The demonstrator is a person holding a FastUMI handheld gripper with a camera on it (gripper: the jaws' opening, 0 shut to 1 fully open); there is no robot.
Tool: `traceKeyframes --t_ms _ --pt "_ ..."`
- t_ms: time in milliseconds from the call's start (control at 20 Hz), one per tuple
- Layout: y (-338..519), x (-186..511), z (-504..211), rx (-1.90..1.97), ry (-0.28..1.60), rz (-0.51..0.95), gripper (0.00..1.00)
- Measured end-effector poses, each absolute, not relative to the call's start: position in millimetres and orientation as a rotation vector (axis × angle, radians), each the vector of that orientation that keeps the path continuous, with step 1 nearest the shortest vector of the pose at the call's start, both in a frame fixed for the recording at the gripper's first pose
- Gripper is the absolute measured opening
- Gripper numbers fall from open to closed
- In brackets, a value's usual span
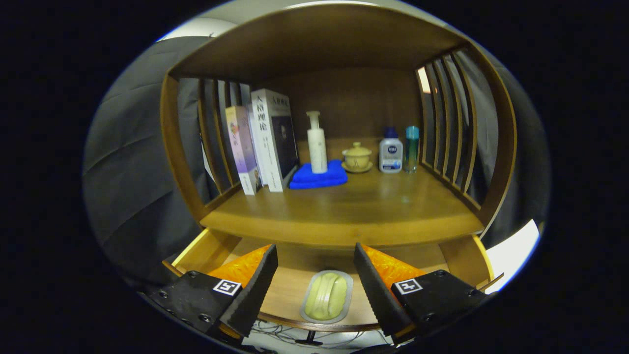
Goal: Pull open the drawer, take out the items inside it, and place them on the countertop above the cabinet.
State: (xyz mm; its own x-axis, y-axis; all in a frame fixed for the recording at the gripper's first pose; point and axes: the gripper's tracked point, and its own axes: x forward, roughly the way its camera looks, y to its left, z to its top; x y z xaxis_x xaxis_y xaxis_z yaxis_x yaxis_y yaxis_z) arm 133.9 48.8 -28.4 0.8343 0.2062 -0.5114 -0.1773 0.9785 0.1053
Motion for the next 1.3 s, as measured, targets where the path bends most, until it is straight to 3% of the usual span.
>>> traceKeyframes --t_ms 750,850,950,1250,1300 --pt "52.1 134.1 -112.6 0.051 0.922 0.205 0.97" --pt "46.5 137.2 -121.3 0.066 0.951 0.181 0.92" --pt "50.8 130.2 -129.8 0.112 0.982 0.185 0.79" --pt "43.9 127.2 -133.2 0.126 0.971 0.177 0.24" --pt "43.4 128.0 -132.6 0.112 0.954 0.186 0.23"
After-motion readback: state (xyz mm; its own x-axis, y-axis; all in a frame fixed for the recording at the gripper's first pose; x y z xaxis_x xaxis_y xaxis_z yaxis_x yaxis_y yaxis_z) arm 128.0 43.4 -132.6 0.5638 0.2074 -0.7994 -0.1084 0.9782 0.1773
